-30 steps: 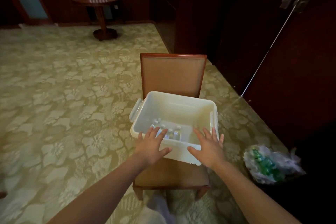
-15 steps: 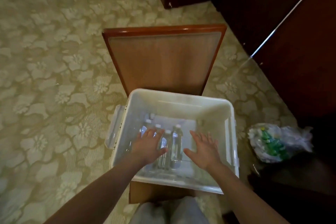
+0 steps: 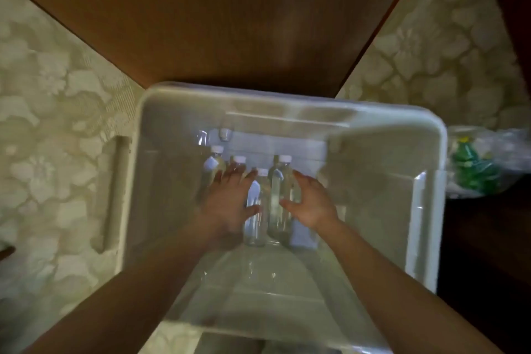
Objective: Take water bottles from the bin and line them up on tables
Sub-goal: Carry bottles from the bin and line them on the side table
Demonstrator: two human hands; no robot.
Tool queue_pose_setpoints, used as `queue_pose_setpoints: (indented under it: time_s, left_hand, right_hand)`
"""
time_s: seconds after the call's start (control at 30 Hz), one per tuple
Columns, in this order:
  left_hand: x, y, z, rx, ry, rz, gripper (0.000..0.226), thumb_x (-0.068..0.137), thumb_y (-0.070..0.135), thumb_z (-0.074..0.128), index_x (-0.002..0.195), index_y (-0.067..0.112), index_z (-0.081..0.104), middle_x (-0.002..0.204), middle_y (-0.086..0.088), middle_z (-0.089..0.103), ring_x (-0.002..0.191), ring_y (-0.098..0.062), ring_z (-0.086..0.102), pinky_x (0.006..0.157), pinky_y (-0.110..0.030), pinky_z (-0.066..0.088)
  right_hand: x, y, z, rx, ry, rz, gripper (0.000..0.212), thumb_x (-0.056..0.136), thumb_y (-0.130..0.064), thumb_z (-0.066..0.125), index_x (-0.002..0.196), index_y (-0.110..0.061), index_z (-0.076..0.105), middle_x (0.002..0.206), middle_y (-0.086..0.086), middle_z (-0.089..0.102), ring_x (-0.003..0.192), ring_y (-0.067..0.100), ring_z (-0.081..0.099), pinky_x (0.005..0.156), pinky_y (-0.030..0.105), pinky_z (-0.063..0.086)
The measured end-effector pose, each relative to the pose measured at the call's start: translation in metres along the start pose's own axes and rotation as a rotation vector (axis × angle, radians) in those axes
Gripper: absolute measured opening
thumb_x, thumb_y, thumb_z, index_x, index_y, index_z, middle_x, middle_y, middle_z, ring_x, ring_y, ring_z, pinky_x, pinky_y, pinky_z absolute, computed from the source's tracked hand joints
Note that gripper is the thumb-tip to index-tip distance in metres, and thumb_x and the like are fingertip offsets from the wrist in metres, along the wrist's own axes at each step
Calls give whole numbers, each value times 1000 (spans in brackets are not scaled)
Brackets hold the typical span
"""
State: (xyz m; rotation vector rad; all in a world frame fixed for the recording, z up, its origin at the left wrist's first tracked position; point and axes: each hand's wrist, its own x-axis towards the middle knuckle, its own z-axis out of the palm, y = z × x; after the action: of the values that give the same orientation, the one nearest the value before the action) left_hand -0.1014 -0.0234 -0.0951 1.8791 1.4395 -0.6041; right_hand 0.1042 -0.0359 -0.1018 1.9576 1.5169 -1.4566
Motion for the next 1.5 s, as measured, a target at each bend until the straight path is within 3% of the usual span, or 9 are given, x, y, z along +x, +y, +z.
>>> queue_pose_setpoints:
  time_s: [0.13,0.33,0.53,0.7,0.8,0.9,0.97,1.27,1.5]
  left_hand:
    - [19,1,8,76,47,66,89,86,59,58,156,24,14,164,-2,8,151,-23,-10,119,-36,-9]
    - [41,-3,19,166,57,100,101,79,62,65,155,17,16,161,-1,20,151,-24,-12,119,-40,-16]
    - [49,-2,25,246,52,110,104,74,72,61,153,16,22,159,-1,26,150,-27,-16,119,-51,-14]
    - [48,18,29,153,157,120,96,70,58,75,146,12,37,148,-6,43,152,-27,-1,121,-44,-12]
    - [47,32,35,111,167,116,95,74,56,73,149,14,31,151,-3,38,151,-26,4,121,-37,-2]
    - [43,47,38,10,107,34,94,81,49,70,153,20,18,157,-2,26,149,-23,15,108,-36,35]
    - [39,54,42,-89,93,-27,97,82,42,72,155,21,12,159,-4,22,144,-25,28,97,-40,46]
    - [27,67,75,-506,178,-390,76,83,40,72,140,14,29,143,-7,42,121,-30,53,77,-35,42]
    - [29,63,83,-661,158,-464,67,84,43,71,134,14,36,137,-9,49,110,-32,58,73,-32,39]
  right_hand:
    - [22,0,7,142,12,4,72,81,-40,74,144,-34,38,128,10,55,115,31,59,94,40,51]
    - [41,6,23,311,63,-8,76,60,-58,68,130,-34,49,116,0,64,105,23,64,87,42,55]
    - [47,14,23,411,119,75,59,69,-33,84,121,-27,57,106,-4,69,95,18,65,79,28,50]
    - [38,30,23,515,195,136,60,69,-18,86,121,-27,58,94,-5,69,86,19,69,75,28,53]
    - [28,39,20,522,224,172,67,69,-19,86,128,-27,56,100,-3,68,88,19,67,75,27,50]
    - [21,45,26,532,267,243,72,68,-29,85,132,-35,53,114,0,66,96,22,67,85,35,55]
    - [16,48,32,529,276,278,76,69,-34,83,136,-38,48,121,-1,64,103,23,66,88,35,54]
    - [18,55,49,538,279,315,76,56,-53,76,126,-30,56,113,-2,66,100,22,67,86,39,56]
    - [21,61,53,647,255,293,65,73,-33,85,130,-16,56,111,-2,63,104,20,62,89,29,48]
